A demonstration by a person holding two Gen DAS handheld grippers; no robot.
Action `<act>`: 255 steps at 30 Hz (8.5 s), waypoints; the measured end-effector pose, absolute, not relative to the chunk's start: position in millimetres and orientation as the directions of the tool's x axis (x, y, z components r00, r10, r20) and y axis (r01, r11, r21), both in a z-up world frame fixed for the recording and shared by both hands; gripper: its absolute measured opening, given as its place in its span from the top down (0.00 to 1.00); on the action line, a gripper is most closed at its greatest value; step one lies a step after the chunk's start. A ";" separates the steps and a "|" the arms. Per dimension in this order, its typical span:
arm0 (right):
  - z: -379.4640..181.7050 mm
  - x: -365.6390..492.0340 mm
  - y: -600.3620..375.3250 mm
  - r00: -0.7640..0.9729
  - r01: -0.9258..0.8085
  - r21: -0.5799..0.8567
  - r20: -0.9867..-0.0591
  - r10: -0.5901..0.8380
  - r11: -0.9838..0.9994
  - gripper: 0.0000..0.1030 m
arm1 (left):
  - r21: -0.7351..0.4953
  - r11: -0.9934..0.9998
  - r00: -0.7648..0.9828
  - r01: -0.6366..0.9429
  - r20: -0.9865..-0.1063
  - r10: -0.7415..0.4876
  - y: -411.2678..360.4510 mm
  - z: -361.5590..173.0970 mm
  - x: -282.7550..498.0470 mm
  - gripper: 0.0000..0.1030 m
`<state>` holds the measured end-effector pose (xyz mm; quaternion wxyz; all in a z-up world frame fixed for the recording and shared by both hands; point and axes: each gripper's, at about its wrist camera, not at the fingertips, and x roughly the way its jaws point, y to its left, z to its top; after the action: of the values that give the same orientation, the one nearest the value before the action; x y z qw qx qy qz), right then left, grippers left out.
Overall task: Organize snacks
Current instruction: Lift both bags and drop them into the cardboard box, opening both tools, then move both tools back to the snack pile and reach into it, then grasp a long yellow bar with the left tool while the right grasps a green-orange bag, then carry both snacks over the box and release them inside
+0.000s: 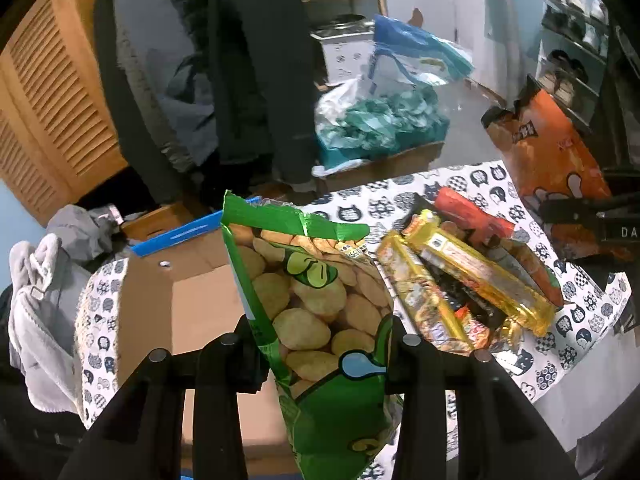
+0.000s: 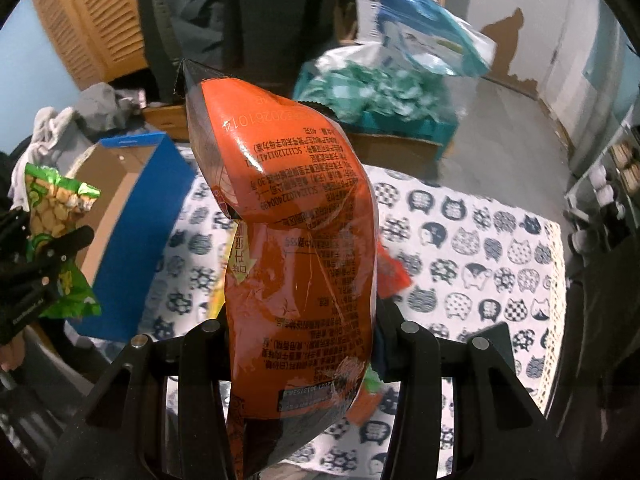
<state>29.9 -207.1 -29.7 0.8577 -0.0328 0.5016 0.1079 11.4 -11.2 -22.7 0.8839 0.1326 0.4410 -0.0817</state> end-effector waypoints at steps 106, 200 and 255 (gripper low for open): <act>-59.4 23.8 -222.9 0.404 -0.245 0.116 -0.890 0.210 0.963 0.28 | 0.122 0.960 0.436 0.250 -0.900 0.001 -27.2 -64.4 39.1 0.22; -81.0 30.8 -205.8 0.369 -0.232 0.089 -0.913 0.172 0.969 0.65 | 0.185 0.925 0.542 0.332 -0.840 -0.027 -36.4 -61.6 20.7 0.73; -47.7 74.3 29.4 0.279 -0.486 0.175 -0.897 0.342 0.856 0.65 | 0.110 0.994 0.530 -0.023 -0.842 0.105 168.7 -59.9 28.1 0.73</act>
<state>74.3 29.4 -47.7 0.7970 -0.0665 0.5411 0.2600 28.1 168.7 -59.9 0.8735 0.0425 0.4835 0.0367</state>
